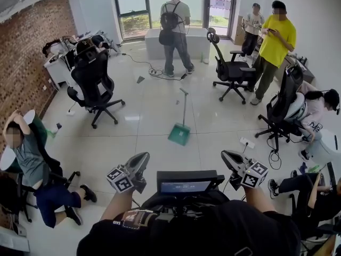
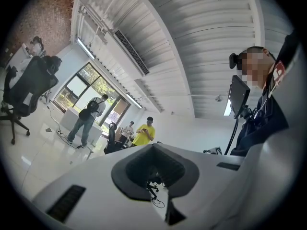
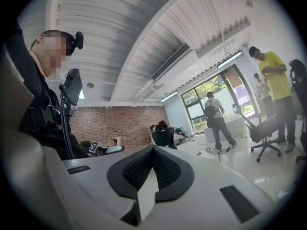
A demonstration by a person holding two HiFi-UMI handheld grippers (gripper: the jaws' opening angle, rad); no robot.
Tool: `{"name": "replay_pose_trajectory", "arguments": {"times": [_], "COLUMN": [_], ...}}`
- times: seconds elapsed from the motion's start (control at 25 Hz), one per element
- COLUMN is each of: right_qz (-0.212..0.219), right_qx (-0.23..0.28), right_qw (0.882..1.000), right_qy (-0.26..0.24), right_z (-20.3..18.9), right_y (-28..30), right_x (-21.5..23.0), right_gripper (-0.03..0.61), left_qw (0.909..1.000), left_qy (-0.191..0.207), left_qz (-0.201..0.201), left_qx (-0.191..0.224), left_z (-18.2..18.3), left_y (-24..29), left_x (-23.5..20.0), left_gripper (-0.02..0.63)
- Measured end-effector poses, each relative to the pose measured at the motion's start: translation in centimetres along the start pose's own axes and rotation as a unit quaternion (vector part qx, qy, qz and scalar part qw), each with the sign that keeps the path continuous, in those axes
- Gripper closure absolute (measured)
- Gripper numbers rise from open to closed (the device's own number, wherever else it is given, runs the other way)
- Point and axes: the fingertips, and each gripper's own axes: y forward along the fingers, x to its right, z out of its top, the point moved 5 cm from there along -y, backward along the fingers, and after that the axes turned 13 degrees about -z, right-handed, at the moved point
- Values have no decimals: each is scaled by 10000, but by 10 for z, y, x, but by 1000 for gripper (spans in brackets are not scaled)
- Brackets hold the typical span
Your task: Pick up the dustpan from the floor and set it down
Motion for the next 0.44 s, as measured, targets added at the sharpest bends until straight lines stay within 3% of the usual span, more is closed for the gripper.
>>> {"name": "replay_pose_trajectory", "arguments": {"times": [0.44], "right_qz": [90], "right_qx": [-5], "right_qw": [9999], "right_qy": [-49], "right_z": [12], "right_y": [4], "right_x": [-6], "right_gripper": [569], "left_qw": [10000], "left_qy": [13], "left_qz": [-5], "left_qx": [-12], "left_z": [11], "left_y": [3], "left_x": [3], "left_gripper": [603]}}
